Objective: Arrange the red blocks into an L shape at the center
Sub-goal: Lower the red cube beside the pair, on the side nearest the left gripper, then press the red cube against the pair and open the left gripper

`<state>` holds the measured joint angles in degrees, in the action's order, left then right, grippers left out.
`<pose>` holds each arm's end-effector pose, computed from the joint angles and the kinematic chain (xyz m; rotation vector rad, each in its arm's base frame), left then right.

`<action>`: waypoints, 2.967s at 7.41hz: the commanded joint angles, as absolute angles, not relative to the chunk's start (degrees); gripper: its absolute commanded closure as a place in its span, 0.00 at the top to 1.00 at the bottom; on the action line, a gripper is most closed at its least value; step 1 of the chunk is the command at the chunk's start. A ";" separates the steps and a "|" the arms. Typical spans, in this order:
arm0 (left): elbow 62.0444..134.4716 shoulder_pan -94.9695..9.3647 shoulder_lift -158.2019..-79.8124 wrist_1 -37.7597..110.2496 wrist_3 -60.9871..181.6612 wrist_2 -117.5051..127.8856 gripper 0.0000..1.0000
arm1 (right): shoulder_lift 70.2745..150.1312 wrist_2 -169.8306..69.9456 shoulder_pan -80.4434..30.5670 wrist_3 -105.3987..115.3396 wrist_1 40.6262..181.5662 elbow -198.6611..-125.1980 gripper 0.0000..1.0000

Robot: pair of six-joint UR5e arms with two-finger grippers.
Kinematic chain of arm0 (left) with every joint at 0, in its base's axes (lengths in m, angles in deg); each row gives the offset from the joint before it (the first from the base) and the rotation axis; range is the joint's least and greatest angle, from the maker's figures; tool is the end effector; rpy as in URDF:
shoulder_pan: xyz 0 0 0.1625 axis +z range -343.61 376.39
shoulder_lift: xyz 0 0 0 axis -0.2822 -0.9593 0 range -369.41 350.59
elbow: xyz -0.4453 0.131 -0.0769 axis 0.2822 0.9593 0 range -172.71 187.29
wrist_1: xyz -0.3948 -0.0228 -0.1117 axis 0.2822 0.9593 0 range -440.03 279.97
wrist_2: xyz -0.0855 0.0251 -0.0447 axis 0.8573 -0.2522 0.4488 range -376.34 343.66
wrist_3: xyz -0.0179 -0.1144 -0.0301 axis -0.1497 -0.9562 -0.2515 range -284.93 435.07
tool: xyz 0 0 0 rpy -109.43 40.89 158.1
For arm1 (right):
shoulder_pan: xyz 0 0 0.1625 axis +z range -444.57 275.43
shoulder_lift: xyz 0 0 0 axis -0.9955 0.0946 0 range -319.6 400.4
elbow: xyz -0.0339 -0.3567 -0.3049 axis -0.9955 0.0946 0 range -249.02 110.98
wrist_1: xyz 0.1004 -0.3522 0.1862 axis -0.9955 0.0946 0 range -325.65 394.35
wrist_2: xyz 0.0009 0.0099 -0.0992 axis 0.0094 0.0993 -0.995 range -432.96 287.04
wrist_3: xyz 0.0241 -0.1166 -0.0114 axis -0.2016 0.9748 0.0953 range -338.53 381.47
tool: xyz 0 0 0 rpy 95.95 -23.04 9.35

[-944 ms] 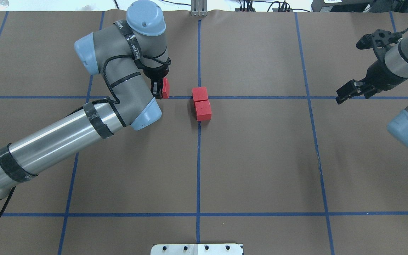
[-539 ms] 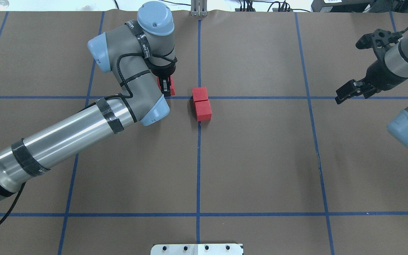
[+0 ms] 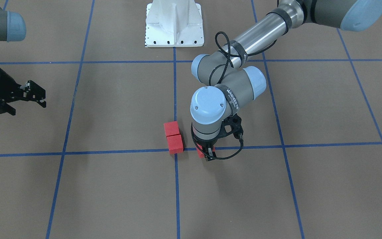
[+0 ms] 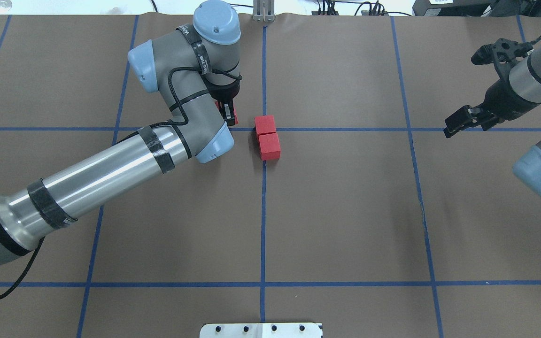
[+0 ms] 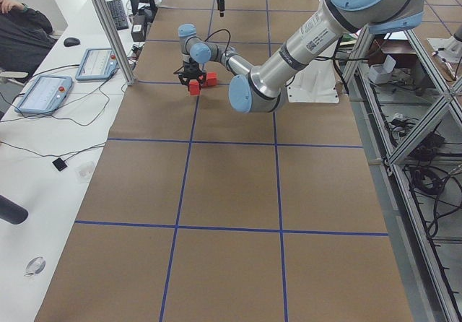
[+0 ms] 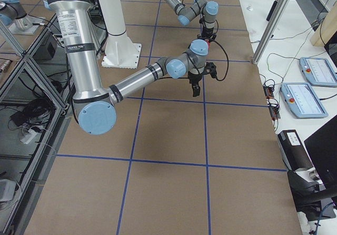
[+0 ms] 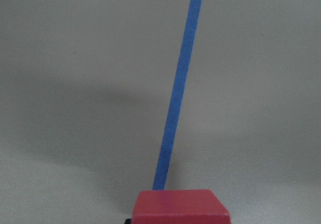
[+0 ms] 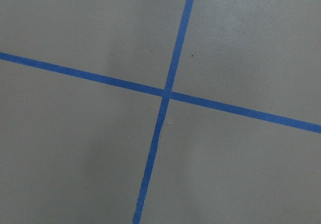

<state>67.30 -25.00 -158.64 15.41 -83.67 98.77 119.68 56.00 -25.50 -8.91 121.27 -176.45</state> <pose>0.6109 -0.6485 0.2456 -0.6304 0.5446 -1.6939 -0.2399 -0.5133 0.4693 0.1125 -0.8373 -0.1942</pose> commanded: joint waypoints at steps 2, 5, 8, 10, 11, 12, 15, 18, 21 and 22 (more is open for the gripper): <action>66.70 -22.99 -159.96 15.59 -83.84 98.88 0.00 | 119.67 55.62 -25.94 -8.94 121.27 -176.34 0.99; 63.99 -22.72 -160.67 17.87 -83.84 98.71 0.00 | 119.85 55.62 -26.12 -8.94 121.27 -176.34 0.99; 63.98 -22.63 -161.29 17.96 -84.01 98.71 0.00 | 119.85 55.62 -26.12 -8.94 121.27 -176.42 0.99; 63.80 -22.37 -161.20 19.45 -84.01 98.71 0.00 | 119.85 55.62 -26.21 -8.94 121.27 -176.42 0.99; 63.80 -22.37 -161.20 20.24 -84.01 98.71 0.00 | 119.85 55.62 -26.21 -8.94 121.27 -176.51 0.99; 63.80 -22.37 -161.20 20.60 -83.93 98.71 0.00 | 119.85 55.62 -26.21 -8.94 121.27 -176.51 0.99; 63.80 -22.02 -161.02 20.60 -83.93 98.79 0.00 | 119.85 55.71 -26.21 -8.94 121.27 -176.60 0.99; 63.80 -21.49 -160.94 20.69 -83.75 98.88 0.00 | 119.94 55.71 -26.21 -8.94 121.27 -177.04 0.99; 63.89 -21.49 -160.94 20.60 -83.93 98.79 0.16 | 119.94 55.71 -26.21 -9.03 121.27 -177.04 0.99; 63.80 -21.49 -160.85 20.51 -84.01 98.79 0.46 | 119.94 55.79 -26.30 -9.03 121.27 -177.04 0.99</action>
